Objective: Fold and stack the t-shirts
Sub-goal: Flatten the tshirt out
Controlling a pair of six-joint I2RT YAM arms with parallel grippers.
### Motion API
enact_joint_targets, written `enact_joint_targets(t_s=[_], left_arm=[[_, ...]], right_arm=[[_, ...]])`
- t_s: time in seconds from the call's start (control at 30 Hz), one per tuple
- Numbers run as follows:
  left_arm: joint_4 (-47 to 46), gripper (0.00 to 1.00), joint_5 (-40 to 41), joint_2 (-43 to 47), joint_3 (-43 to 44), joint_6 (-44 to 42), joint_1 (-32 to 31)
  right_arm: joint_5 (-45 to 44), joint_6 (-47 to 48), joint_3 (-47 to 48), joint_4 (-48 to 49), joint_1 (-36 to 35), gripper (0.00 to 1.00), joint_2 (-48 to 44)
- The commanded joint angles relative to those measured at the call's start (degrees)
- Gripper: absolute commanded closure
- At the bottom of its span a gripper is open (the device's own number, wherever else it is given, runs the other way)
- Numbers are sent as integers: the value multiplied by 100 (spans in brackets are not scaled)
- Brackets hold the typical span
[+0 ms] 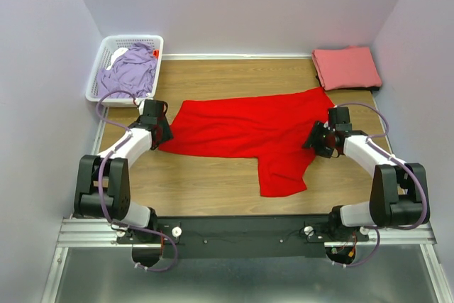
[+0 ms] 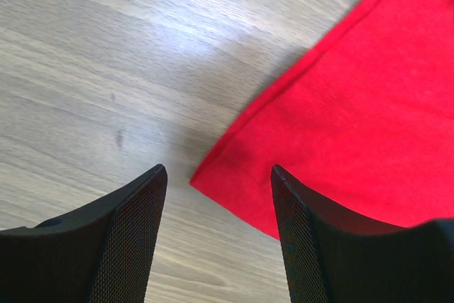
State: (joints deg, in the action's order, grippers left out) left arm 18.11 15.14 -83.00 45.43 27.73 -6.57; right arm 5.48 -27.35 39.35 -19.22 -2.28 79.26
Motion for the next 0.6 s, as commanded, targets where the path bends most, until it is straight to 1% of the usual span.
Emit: enact_joint_targets(t_s=[0.0,0.37,0.53,0.57], left_arm=[[-123,32,-63,-260,-61,-136,94],[-132,33,-389,-489,-175,-267,94],[-44,40,-406,-621,-166,-312,94],[-36,43,-397,-638,-166,-312,94]], right_arm=[[15,81,-86,-20,26,38,-104],[15,72,-103,-2,18,38,-60],[-46,46,-112,50,26,38,-60],[-81,46,-112,50,26,38,-52]])
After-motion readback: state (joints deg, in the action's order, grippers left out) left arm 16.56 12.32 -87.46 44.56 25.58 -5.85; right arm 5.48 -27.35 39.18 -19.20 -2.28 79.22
